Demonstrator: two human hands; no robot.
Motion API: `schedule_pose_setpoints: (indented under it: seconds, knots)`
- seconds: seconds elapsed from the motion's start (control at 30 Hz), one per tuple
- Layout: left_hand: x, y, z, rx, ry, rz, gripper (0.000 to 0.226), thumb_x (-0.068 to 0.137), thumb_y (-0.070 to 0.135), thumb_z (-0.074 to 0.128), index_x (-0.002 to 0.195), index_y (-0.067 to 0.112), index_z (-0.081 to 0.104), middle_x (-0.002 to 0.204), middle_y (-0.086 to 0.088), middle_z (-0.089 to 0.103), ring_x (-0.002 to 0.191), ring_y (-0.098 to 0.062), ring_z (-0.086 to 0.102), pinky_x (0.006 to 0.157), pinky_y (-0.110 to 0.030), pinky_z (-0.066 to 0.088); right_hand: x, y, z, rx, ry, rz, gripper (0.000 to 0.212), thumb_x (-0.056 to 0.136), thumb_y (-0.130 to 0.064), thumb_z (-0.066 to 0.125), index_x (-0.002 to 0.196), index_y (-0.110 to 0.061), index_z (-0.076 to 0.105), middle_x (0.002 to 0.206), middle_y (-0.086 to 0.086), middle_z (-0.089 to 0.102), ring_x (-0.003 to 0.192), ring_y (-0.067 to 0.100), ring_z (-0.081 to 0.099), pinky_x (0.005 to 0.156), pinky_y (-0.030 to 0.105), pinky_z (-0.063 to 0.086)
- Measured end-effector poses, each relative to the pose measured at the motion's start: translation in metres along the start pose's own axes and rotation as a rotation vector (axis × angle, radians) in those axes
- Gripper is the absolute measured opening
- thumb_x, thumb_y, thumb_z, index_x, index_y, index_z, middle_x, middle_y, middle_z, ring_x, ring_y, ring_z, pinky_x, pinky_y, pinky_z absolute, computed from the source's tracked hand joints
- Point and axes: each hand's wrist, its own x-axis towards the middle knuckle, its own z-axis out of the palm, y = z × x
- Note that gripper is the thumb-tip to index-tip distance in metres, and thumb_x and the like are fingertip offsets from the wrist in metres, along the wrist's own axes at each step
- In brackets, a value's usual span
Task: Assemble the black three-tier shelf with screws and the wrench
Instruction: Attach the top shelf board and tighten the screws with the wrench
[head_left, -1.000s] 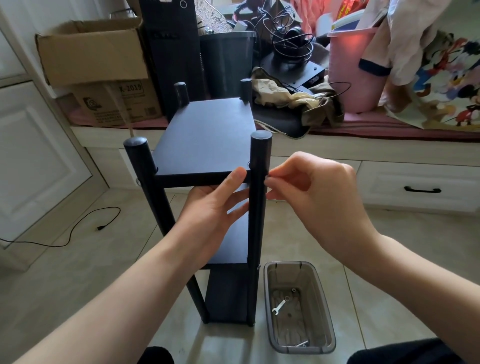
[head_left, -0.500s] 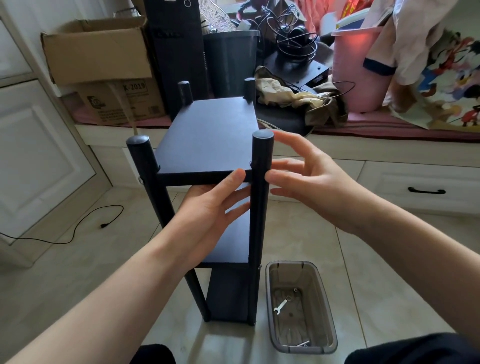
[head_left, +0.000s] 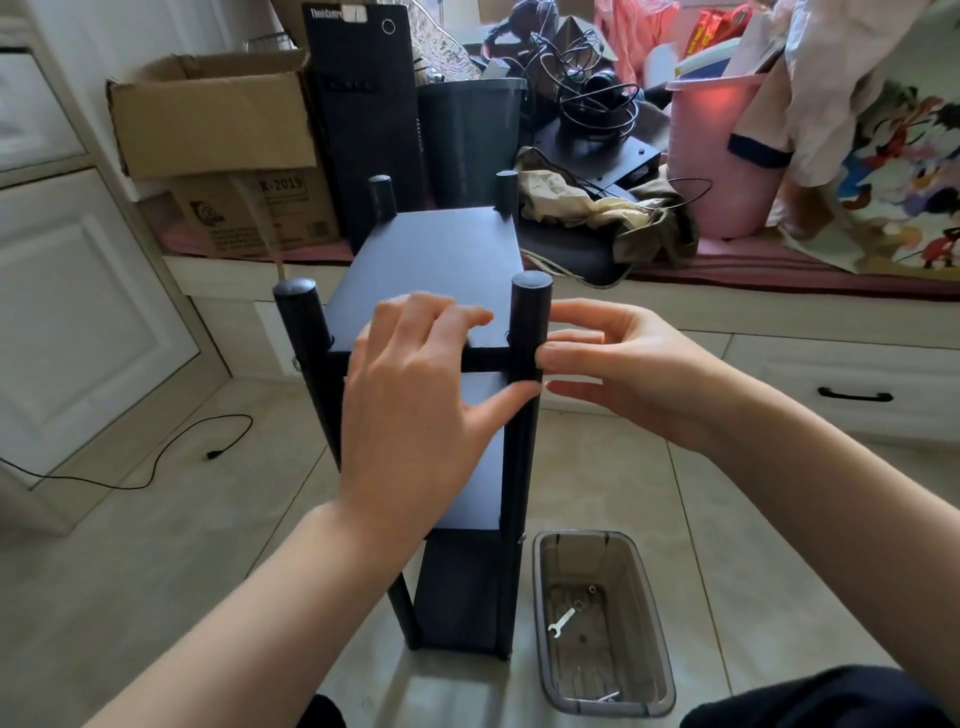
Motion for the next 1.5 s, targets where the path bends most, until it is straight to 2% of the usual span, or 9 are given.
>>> schedule_pose_setpoints:
  seconds: [0.13,0.37,0.43,0.53,0.73,0.87,1.03,1.2,1.5]
  knots:
    - [0.008,0.004,0.006,-0.009,-0.042,-0.033,0.043,0.080,0.053,0.076,0.104,0.017,0.074,0.110,0.000,0.069,0.121,-0.026,0.055,0.115,-0.053,0.030,0.001,-0.001,0.001,0.003,0.009,0.015,0.036,0.075,-0.029,0.077,0.111,-0.036,0.073,0.120,0.012,0.069,0.098,0.015,0.065,0.100,0.038,0.048]
    - [0.009,0.010,0.011,-0.057,-0.023,-0.099,0.032,0.083,0.050,0.074,0.102,0.024,0.070,0.109,0.008,0.069,0.119,-0.016,0.056,0.122,-0.050,0.019,0.009,-0.001,0.003,0.128,0.076,0.102,0.046,0.087,-0.061,0.061,0.124,-0.034,0.063,0.114,0.010,0.072,0.101,0.024,0.069,0.098,0.044,0.052]
    - [0.009,0.011,0.011,-0.049,-0.025,-0.098,0.032,0.084,0.049,0.072,0.106,0.025,0.070,0.113,0.008,0.071,0.124,-0.015,0.057,0.122,-0.049,0.016,0.014,-0.001,0.007,0.217,0.166,0.166,0.045,0.093,-0.056,0.055,0.126,-0.025,0.058,0.106,0.012,0.075,0.092,0.026,0.071,0.089,0.043,0.057]
    - [0.008,0.014,0.011,-0.028,-0.043,-0.097,0.040,0.085,0.053,0.061,0.113,0.026,0.068,0.122,0.006,0.071,0.131,-0.016,0.055,0.123,-0.049,0.013,0.020,-0.001,0.013,0.196,0.182,0.237,0.046,0.095,-0.052,0.055,0.115,-0.012,0.068,0.106,0.008,0.075,0.086,0.019,0.070,0.080,0.035,0.057]
    - [0.007,0.013,0.008,0.145,-0.119,-0.088,0.066,0.086,0.067,0.046,0.135,0.026,0.063,0.145,0.003,0.057,0.145,-0.018,0.039,0.123,-0.057,0.007,0.024,0.000,0.012,0.219,0.115,0.159,0.017,0.085,-0.034,0.074,0.084,-0.019,0.081,0.090,0.002,0.075,0.078,0.013,0.067,0.074,0.027,0.055]
    - [0.006,0.012,0.006,0.159,-0.124,-0.089,0.066,0.086,0.068,0.046,0.134,0.027,0.064,0.142,0.006,0.059,0.140,-0.018,0.047,0.123,-0.056,0.010,0.022,0.004,0.007,0.236,0.092,0.151,0.018,0.088,-0.030,0.070,0.096,-0.016,0.079,0.094,0.002,0.075,0.080,0.013,0.068,0.083,0.031,0.055]
    - [0.005,0.012,0.007,0.132,-0.110,-0.091,0.062,0.086,0.066,0.047,0.130,0.026,0.067,0.139,0.004,0.062,0.137,-0.020,0.050,0.122,-0.056,0.015,0.010,0.011,-0.010,0.183,0.086,0.141,0.024,0.097,-0.025,0.058,0.110,-0.010,0.072,0.108,0.006,0.075,0.101,0.018,0.071,0.092,0.037,0.053]
    - [0.004,0.014,0.010,0.130,-0.092,-0.092,0.060,0.087,0.064,0.049,0.128,0.025,0.068,0.138,0.004,0.063,0.137,-0.020,0.051,0.122,-0.055,0.018,-0.004,0.048,-0.033,0.064,0.088,0.321,0.024,0.100,-0.020,0.054,0.113,-0.006,0.069,0.107,0.009,0.075,0.102,0.023,0.072,0.096,0.042,0.052]
    - [0.002,0.011,0.015,0.147,-0.056,-0.065,0.061,0.090,0.064,0.042,0.129,0.025,0.068,0.138,0.003,0.063,0.137,-0.020,0.050,0.121,-0.051,0.019,-0.003,0.177,-0.047,-0.189,-0.012,0.730,0.023,0.096,-0.014,0.061,0.110,0.004,0.066,0.096,0.015,0.073,0.082,0.023,0.070,0.070,0.029,0.057]
